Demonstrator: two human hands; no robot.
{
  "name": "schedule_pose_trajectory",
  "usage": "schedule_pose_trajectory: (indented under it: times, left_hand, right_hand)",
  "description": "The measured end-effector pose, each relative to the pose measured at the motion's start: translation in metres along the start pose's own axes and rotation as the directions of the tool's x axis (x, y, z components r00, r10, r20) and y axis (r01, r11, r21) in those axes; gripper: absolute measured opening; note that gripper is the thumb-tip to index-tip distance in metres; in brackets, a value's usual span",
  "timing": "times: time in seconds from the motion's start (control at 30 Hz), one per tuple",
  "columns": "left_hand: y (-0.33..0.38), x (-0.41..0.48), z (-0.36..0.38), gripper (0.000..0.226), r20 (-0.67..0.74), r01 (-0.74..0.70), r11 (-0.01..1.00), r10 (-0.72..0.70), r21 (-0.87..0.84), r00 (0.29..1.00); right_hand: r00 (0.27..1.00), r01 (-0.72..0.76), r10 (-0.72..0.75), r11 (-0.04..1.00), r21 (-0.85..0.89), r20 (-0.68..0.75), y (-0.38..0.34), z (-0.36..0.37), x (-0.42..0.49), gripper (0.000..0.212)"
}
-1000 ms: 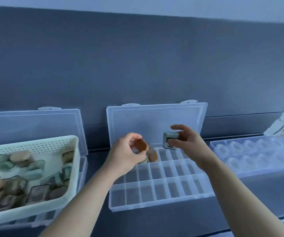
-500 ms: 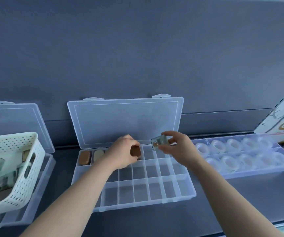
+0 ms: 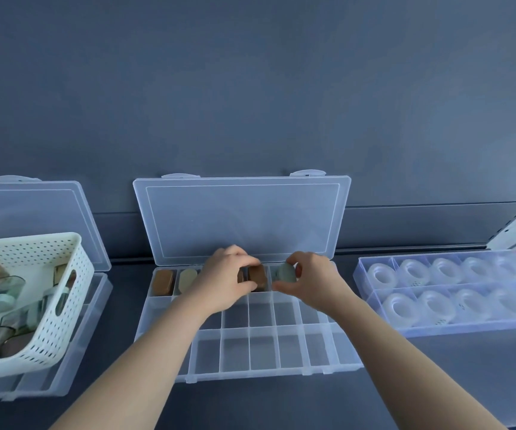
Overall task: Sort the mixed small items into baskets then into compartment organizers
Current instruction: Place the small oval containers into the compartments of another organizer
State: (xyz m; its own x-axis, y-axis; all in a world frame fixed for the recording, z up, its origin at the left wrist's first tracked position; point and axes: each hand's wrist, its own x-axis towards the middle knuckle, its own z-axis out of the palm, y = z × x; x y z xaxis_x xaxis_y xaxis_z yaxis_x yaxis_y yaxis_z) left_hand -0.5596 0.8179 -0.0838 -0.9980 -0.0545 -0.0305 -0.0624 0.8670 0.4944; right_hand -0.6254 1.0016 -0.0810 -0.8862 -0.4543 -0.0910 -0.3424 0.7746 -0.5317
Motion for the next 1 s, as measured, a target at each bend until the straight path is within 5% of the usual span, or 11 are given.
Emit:
schedule_pose_trajectory:
  times: [0.8,1.0]
  left_hand:
    - [-0.002,-0.008,0.001,0.038,-0.057,-0.033,0.999,0.035,0.026,0.998]
    - [-0.01,-0.045,-0.051,0.034,-0.212,-0.055,0.996,0.069,0.068,0.975]
  right_hand:
    - [0.999,0.032,-0.031,0.983,-0.179,0.007,-0.008,0.001,-0.007,0.061]
    - [0.97,0.213,-0.232,0.956,-0.202,-0.076,-0.06,-0.002,-0.01,0.05]
